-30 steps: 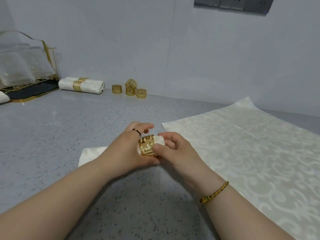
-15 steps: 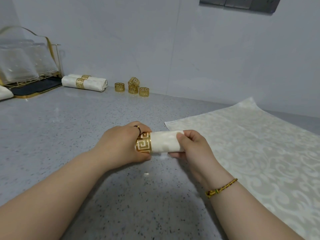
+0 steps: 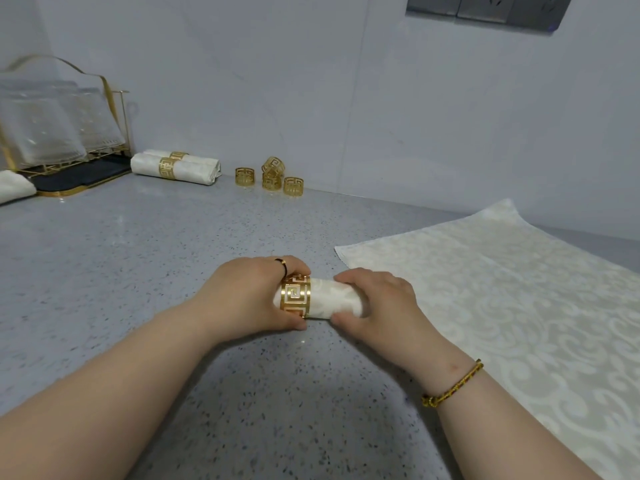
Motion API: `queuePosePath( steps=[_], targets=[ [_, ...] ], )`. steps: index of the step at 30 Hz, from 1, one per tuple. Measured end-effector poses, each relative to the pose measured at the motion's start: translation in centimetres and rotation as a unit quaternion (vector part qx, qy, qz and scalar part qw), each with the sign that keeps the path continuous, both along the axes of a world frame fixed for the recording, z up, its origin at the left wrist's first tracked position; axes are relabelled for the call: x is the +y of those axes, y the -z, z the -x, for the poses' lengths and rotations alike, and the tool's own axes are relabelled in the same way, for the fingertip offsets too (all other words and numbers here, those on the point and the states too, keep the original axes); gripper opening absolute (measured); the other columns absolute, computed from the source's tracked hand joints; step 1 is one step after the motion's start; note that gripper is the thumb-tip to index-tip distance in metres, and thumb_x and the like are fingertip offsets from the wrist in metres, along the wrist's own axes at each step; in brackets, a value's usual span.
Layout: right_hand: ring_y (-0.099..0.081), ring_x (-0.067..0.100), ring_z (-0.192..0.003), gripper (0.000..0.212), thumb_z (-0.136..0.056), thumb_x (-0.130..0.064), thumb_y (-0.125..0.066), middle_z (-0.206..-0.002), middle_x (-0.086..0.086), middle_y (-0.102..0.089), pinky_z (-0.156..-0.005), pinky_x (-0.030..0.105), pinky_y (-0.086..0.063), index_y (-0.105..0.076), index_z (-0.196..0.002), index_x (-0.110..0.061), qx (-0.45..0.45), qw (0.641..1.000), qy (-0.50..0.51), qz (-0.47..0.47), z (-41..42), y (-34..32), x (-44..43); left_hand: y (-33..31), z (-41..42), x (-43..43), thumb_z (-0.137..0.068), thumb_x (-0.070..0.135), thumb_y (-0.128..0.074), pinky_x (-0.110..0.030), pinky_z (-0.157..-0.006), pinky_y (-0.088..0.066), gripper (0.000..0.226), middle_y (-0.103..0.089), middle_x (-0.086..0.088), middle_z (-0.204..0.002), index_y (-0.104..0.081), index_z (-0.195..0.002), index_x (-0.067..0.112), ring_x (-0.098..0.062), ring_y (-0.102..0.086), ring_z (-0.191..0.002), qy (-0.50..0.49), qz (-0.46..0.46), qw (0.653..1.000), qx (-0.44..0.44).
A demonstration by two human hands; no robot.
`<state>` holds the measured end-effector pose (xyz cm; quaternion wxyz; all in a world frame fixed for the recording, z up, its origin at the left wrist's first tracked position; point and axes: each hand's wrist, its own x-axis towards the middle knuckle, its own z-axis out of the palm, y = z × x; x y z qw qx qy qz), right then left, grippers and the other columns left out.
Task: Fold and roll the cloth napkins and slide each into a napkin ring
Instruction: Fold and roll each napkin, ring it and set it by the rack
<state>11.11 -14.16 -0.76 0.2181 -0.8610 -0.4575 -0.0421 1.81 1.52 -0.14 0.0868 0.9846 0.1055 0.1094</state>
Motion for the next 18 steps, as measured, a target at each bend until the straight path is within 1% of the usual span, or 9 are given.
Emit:
queuePosePath(
  steps=[2,4,6,8,9,11,14,15,18],
  targets=[
    [-0.045,0.013,-0.111,0.033,-0.084,-0.031,-0.059,-0.114,-0.010,-0.059,-0.094,0.022,-0.020,-0.053,-0.117,-0.027,0.011,1.000,-0.007,-0.027,0.2,0.0,0.1,0.0,-0.1,-0.2,-0.070,0.057,-0.065,-0.019,-0.073,-0.035,0.065,-0.058,0.015,-0.112,-0.039,-0.127,0.041,-0.006,-0.051,-0.094,0.003,-0.016,1.000,-0.003],
    [-0.046,0.013,-0.110,0.032,-0.084,-0.031,-0.059,-0.112,-0.009,-0.059,-0.101,0.024,-0.021,-0.054,-0.116,-0.027,0.015,0.999,-0.001,-0.029,0.1,-0.1,0.1,0.0,-0.3,-0.3,-0.070,0.059,-0.064,-0.019,-0.073,-0.033,0.066,-0.058,0.013,-0.112,-0.039,-0.128,0.042,-0.008,-0.052,-0.099,0.006,-0.028,1.000,-0.006],
    [-0.040,0.013,-0.118,0.042,-0.085,-0.034,-0.056,-0.122,-0.010,-0.053,-0.111,0.030,-0.012,-0.046,-0.125,-0.029,-0.022,1.000,0.009,0.015,0.1,-0.1,-0.1,0.0,-0.4,-0.5,-0.070,0.060,-0.064,-0.019,-0.074,-0.032,0.069,-0.057,0.012,-0.116,-0.037,-0.131,0.042,-0.009,-0.052,-0.103,0.006,-0.032,0.999,-0.010],
    [-0.031,0.013,-0.128,0.055,-0.083,-0.040,-0.052,-0.134,-0.011,-0.043,-0.113,0.036,0.003,-0.034,-0.134,-0.030,-0.073,0.996,0.005,0.059,0.5,0.0,0.1,0.1,-0.5,-0.8,-0.069,0.060,-0.065,-0.018,-0.076,-0.032,0.074,-0.056,0.012,-0.120,-0.034,-0.134,0.041,-0.009,-0.052,-0.107,0.007,-0.027,1.000,-0.009],
    [-0.029,0.012,-0.130,0.060,-0.081,-0.045,-0.048,-0.136,-0.012,-0.041,-0.113,0.037,0.007,-0.031,-0.137,-0.030,-0.089,0.994,-0.004,0.063,0.9,0.1,0.4,0.2,-0.5,-0.9,-0.068,0.059,-0.066,-0.019,-0.077,-0.033,0.076,-0.055,0.013,-0.121,-0.033,-0.134,0.041,-0.009,-0.052,-0.107,0.009,-0.019,1.000,-0.009],
    [-0.030,0.012,-0.130,0.064,-0.078,-0.050,-0.045,-0.134,-0.011,-0.045,-0.112,0.038,0.009,-0.032,-0.137,-0.029,-0.094,0.994,-0.016,0.055,1.5,0.0,0.9,0.3,-0.5,-1.0,-0.064,0.057,-0.070,-0.019,-0.080,-0.036,0.081,-0.054,0.014,-0.123,-0.033,-0.134,0.039,-0.007,-0.051,-0.108,0.016,0.002,1.000,-0.006],
    [-0.035,0.011,-0.126,0.054,-0.084,-0.042,-0.054,-0.127,-0.011,-0.052,-0.112,0.037,0.007,-0.037,-0.133,-0.030,-0.088,0.995,-0.012,0.046,1.4,0.2,1.1,0.0,0.1,-0.3,-0.061,0.055,-0.074,-0.018,-0.086,-0.037,0.092,-0.049,0.019,-0.128,-0.027,-0.138,0.039,-0.005,-0.049,-0.111,0.016,0.027,0.999,0.031],
    [-0.036,0.011,-0.124,0.051,-0.084,-0.041,-0.055,-0.125,-0.012,-0.054,-0.112,0.037,0.007,-0.039,-0.131,-0.031,-0.089,0.995,-0.013,0.043,1.3,0.2,1.0,-0.1,0.4,0.1,-0.061,0.054,-0.075,-0.018,-0.086,-0.039,0.088,-0.051,0.021,-0.123,-0.031,-0.136,0.041,-0.004,-0.050,-0.107,0.013,0.036,0.998,0.041],
    [-0.039,0.011,-0.120,0.044,-0.084,-0.041,-0.055,-0.118,-0.012,-0.056,-0.113,0.037,0.005,-0.044,-0.125,-0.030,-0.096,0.994,-0.011,0.041,1.3,0.2,0.9,-0.2,0.7,1.0,-0.064,0.050,-0.074,-0.016,-0.075,-0.040,0.061,-0.054,0.022,-0.097,-0.047,-0.119,0.044,-0.003,-0.051,-0.090,0.010,0.061,0.997,0.052]
  ],
)
